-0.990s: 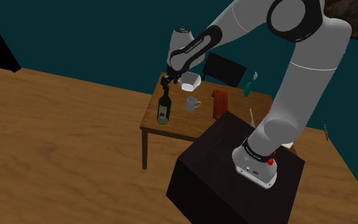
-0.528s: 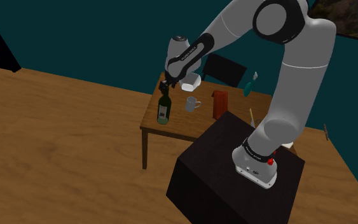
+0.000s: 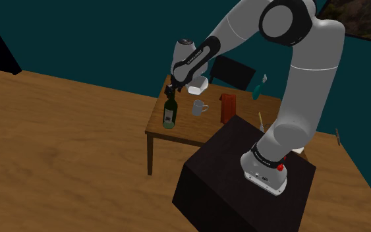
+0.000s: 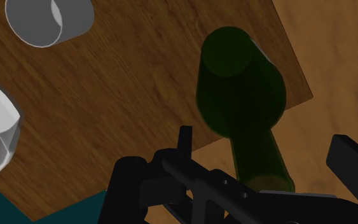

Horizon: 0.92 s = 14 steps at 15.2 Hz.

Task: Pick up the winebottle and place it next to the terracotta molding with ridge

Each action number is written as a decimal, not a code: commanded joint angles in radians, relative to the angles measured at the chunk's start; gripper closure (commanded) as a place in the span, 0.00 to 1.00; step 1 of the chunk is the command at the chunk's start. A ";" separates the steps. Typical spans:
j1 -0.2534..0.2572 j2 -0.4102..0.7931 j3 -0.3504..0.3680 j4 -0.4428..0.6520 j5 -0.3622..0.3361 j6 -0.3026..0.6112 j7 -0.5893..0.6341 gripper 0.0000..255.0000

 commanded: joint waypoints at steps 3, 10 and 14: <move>0.000 0.000 0.000 0.000 0.000 0.000 0.000 1.00; 0.000 0.000 0.000 0.000 0.000 0.000 0.000 1.00; -0.001 -0.046 0.002 -0.002 0.003 -0.044 -0.004 1.00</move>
